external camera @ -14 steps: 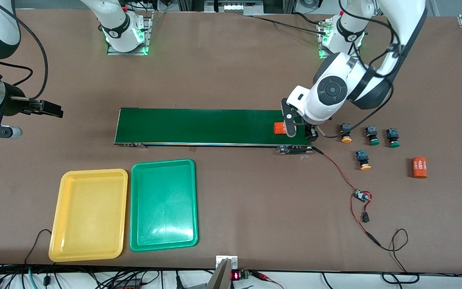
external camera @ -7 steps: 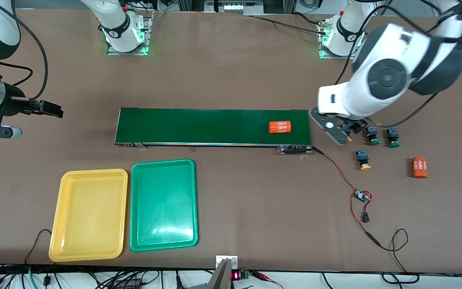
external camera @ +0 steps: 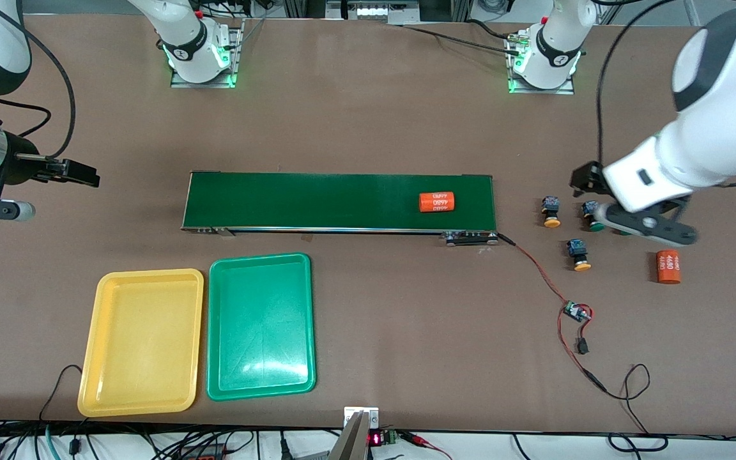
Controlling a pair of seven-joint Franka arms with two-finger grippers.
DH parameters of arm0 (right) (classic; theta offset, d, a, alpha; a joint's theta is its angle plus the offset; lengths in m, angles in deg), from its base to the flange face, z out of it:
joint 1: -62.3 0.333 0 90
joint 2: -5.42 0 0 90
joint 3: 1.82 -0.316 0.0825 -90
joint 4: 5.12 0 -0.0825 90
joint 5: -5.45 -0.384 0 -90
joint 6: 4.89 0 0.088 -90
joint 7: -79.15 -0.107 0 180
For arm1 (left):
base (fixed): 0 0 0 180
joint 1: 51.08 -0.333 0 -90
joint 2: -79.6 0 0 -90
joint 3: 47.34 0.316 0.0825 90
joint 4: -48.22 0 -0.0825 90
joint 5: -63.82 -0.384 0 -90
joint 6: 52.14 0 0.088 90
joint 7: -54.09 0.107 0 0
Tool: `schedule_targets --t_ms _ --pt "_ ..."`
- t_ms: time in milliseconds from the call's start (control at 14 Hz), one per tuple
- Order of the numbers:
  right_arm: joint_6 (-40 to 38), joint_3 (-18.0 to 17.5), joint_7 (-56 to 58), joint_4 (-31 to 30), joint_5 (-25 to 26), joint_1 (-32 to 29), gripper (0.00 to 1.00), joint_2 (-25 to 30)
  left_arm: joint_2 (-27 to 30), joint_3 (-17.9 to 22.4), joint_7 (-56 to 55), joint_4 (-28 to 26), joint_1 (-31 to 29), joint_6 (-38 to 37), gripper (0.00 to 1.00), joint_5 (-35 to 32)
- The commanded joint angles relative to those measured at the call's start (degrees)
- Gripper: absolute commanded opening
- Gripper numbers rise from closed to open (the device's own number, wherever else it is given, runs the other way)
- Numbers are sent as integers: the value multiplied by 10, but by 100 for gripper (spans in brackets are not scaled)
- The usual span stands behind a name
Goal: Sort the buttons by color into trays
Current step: 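Move the left gripper back over a yellow-capped button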
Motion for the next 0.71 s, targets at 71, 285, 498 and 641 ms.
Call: schedule_targets --t_ms 71,285,498,641 --pt "-9 -1 13 7 -3 -4 100 -2 43 103 -56 -155 39 116 100 12" --pt "-9 0 13 7 -3 -4 100 -2 84 122 -56 -309 41 293 100 12" --pt "-11 0 13 7 -3 -4 100 -2 70 151 -56 -379 61 390 100 12" --pt "-10 1 13 6 -3 -4 100 -2 34 168 -55 -391 62 431 100 11"
